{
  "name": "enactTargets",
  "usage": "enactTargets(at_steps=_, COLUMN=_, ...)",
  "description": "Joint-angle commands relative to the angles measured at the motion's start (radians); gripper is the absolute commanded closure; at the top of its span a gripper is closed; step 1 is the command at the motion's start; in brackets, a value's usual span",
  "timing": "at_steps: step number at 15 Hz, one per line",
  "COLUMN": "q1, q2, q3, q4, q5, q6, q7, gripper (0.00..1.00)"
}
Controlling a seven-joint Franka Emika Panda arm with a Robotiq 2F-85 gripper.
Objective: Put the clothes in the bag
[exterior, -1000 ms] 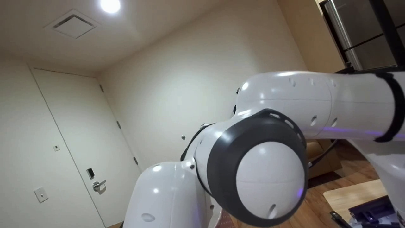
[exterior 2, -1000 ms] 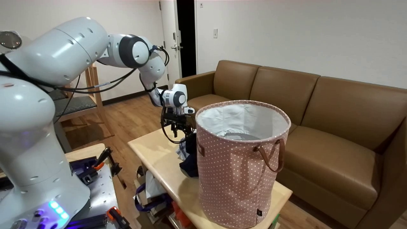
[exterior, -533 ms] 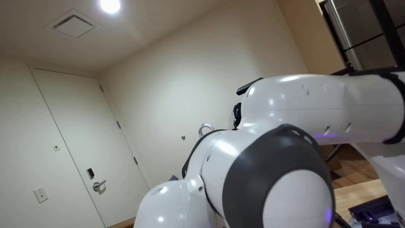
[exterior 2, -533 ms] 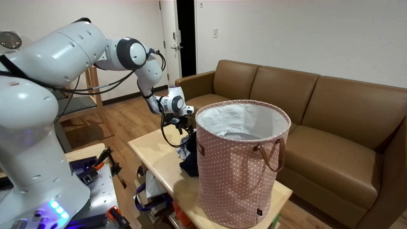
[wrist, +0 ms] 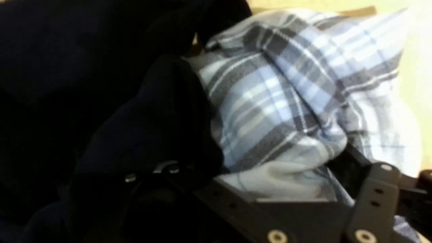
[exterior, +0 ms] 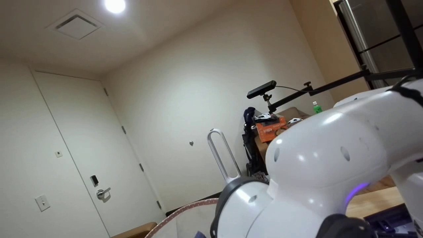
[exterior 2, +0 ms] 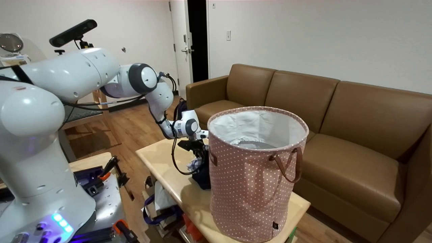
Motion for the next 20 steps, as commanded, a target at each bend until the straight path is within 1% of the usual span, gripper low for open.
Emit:
enactTargets(at_steps=1, q1=-0.069, q2=0.122, q3=0.032, q4=0.192, q5=0.013, q6=-0.151, q7=-0.010, gripper=0.33)
enactTargets(at_steps=2, q1=-0.068, q2=0.055, q3=0.041, q4=0.108, q5=-0.002, q6=-0.145, q7=-0.012, gripper=0.40)
enactTargets(at_steps=3, q1=-0.075, q2=0.065, q3=0.049, q4=0.134, q5=-0.007, q6=-0.160, q7=-0.015, gripper=0.47)
enactTargets(at_steps=6, q1=-0.090, q2=0.053, q3=0.083, q4=0.157, q5=-0.016, q6=-0.172, q7=-0.057, gripper=0.65)
enactTargets(at_steps=7, q1=-0.091, q2=0.066, q3=0.091, q4=0.188, q5=-0.018, q6=-0.177, q7=-0.074, gripper=0.73)
enactTargets(at_steps=10, q1=-0.094, q2=0.066, q3=0.106, q4=0.224, q5=-0.020, q6=-0.204, q7=-0.105, gripper=0.92)
enactTargets(at_steps=11, q1=-0.092, q2=0.058, q3=0.101, q4=0.227, q5=-0.006, q6=-0.213, q7=-0.118, gripper=0.93)
enactTargets(at_steps=13, q1=-0.088, q2=0.014, q3=0.098, q4=0.191, q5=-0.010, q6=-0.216, q7=-0.135, gripper=0.95)
enactTargets(at_steps=14, q1=-0.086, q2=-0.001, q3=0.094, q4=0.179, q5=-0.010, q6=-0.213, q7=-0.138, gripper=0.93)
enactTargets(at_steps=15, q1=-0.074, q2=-0.039, q3=0.083, q4=0.139, q5=-0.012, q6=-0.205, q7=-0.120, gripper=0.94)
enactTargets(at_steps=16, q1=-0.070, q2=-0.060, q3=0.077, q4=0.121, q5=-0.012, q6=-0.201, q7=-0.111, gripper=0.93)
enactTargets(at_steps=18, q1=-0.046, q2=-0.141, q3=0.053, q4=0.033, q5=-0.013, q6=-0.166, q7=-0.061, gripper=0.93)
enactTargets(at_steps=19, q1=-0.019, q2=-0.199, q3=0.024, q4=-0.040, q5=-0.017, q6=-0.124, q7=-0.005, gripper=0.93)
enactTargets(at_steps=20, q1=-0.001, q2=-0.232, q3=0.005, q4=-0.072, q5=-0.020, q6=-0.096, q7=0.033, gripper=0.93)
